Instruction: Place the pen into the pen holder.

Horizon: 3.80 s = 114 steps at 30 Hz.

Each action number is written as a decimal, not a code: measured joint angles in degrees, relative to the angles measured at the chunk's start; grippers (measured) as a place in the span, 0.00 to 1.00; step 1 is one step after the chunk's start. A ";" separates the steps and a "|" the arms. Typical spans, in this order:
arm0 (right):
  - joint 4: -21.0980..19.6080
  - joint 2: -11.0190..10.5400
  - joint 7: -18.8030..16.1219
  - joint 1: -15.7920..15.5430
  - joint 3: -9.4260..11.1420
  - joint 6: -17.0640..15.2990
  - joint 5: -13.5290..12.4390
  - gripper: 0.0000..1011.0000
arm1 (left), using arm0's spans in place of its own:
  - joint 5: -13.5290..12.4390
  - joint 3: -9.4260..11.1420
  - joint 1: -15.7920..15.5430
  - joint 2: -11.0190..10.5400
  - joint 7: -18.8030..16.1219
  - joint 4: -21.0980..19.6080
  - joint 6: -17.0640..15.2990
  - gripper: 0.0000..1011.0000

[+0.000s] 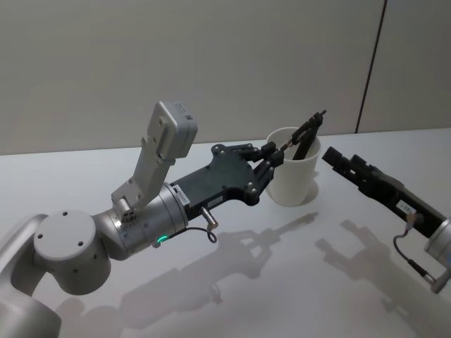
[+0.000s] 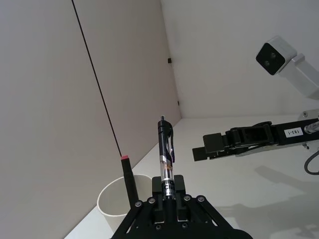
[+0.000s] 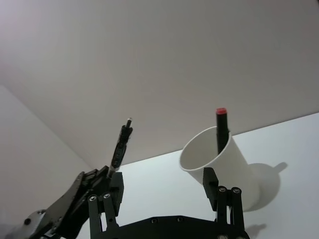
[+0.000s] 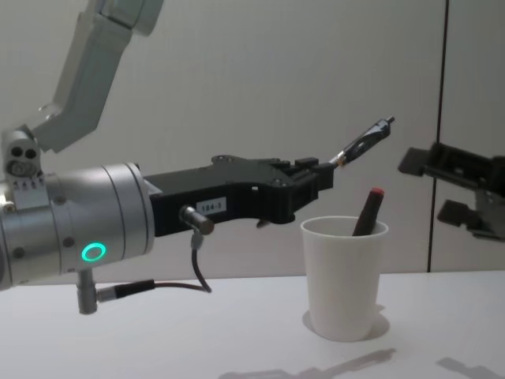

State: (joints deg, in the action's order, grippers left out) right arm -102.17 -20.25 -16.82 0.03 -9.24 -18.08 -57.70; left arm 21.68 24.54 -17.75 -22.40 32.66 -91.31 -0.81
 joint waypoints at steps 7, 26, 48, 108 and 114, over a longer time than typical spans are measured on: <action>0.98 0.20 -2.48 1.56 -0.38 -2.11 -2.10 0.99 | 0.00 0.00 0.00 0.00 0.00 0.00 0.00 0.14; 3.04 1.53 -3.88 4.87 -1.92 -3.69 -4.55 0.99 | 0.00 0.00 0.00 0.00 0.00 0.00 0.00 0.13; 6.60 4.63 -3.39 8.66 -4.70 -2.97 -4.40 0.99 | 0.00 0.00 0.00 0.00 0.00 0.00 -0.01 0.13; 9.11 6.39 -2.62 11.26 -6.62 -1.59 -3.86 0.15 | -0.03 0.00 0.00 0.00 -0.01 0.00 0.02 0.15; 9.15 6.39 -2.59 11.25 -6.61 -1.59 -3.83 0.14 | 0.00 0.00 0.00 0.00 -0.01 -0.01 0.05 0.31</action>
State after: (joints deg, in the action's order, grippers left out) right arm -93.02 -13.86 -19.41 11.28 -15.85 -19.67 -61.53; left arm 21.68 24.54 -17.75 -22.40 32.65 -91.32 -0.76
